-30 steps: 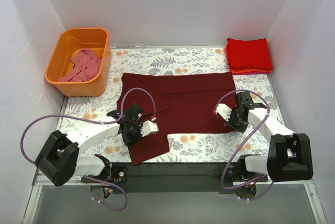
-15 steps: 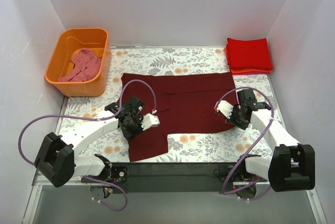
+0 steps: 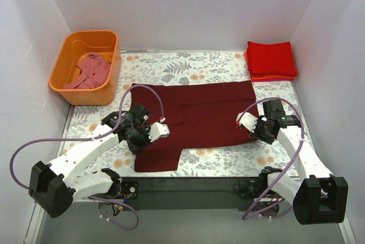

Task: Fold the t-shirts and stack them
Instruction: Fold the tshirt

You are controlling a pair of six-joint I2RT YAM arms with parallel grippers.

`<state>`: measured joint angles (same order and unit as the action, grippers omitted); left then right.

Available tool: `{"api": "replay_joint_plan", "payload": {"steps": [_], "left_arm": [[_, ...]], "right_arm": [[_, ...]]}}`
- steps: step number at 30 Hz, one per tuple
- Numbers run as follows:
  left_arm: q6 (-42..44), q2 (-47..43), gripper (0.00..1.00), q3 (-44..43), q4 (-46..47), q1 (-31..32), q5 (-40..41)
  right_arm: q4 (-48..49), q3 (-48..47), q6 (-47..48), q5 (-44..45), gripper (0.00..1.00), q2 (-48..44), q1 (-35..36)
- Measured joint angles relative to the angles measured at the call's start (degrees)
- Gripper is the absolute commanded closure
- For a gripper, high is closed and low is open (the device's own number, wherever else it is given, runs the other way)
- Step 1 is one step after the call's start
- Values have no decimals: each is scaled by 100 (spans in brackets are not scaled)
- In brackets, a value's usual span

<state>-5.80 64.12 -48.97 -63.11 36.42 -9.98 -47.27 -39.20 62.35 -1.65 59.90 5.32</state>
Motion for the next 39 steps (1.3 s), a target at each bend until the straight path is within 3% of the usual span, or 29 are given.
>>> {"api": "replay_joint_plan", "payload": {"steps": [7,13,27,39], "left_arm": [[131,-221,100,-131,-223,-527,-103],[468,544,100,-927,-127,-1272,-313],[1213,2398,100,-2444,234,-1759,-466],[1663,3442,100,-3427,295,-2356,-680]], "right_arm": [[-286,-92,216,-59,99,2,-177],[-330,-787,284,-214,99,817,-321],[-326,-1823,444,-339,99,2199,-341],[-358,-3005,540,-439,99,3377,-422]]}}
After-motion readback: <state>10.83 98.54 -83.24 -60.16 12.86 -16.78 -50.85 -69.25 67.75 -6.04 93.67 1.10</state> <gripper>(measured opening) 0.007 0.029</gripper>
